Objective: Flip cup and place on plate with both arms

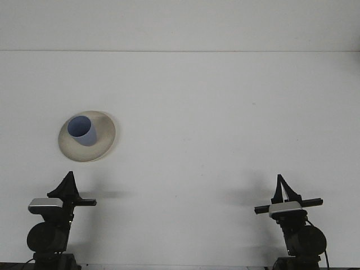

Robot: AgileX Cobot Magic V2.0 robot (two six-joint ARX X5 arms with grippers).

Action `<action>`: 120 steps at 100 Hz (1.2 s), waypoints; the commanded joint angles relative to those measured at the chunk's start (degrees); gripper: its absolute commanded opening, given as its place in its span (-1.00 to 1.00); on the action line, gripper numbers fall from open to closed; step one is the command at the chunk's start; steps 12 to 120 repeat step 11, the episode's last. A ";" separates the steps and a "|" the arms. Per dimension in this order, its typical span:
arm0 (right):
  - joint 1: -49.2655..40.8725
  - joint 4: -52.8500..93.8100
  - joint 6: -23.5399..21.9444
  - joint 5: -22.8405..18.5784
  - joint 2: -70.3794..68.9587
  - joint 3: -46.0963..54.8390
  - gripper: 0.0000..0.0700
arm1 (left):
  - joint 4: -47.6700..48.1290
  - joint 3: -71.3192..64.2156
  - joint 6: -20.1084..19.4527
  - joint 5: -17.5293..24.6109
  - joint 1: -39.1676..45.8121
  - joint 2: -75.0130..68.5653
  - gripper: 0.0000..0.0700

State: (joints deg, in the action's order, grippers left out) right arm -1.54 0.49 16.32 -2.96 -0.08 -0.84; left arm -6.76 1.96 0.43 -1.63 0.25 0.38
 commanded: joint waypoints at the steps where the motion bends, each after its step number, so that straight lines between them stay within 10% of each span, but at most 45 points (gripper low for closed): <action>1: 0.00 -0.90 0.42 0.00 0.02 0.11 -1.00 | -0.66 -1.14 -0.17 -0.33 0.04 -0.13 -0.96; 120: 0.00 -0.90 0.42 0.00 0.02 0.11 -1.00 | -0.66 -1.14 -0.17 -0.33 0.04 -0.13 -0.96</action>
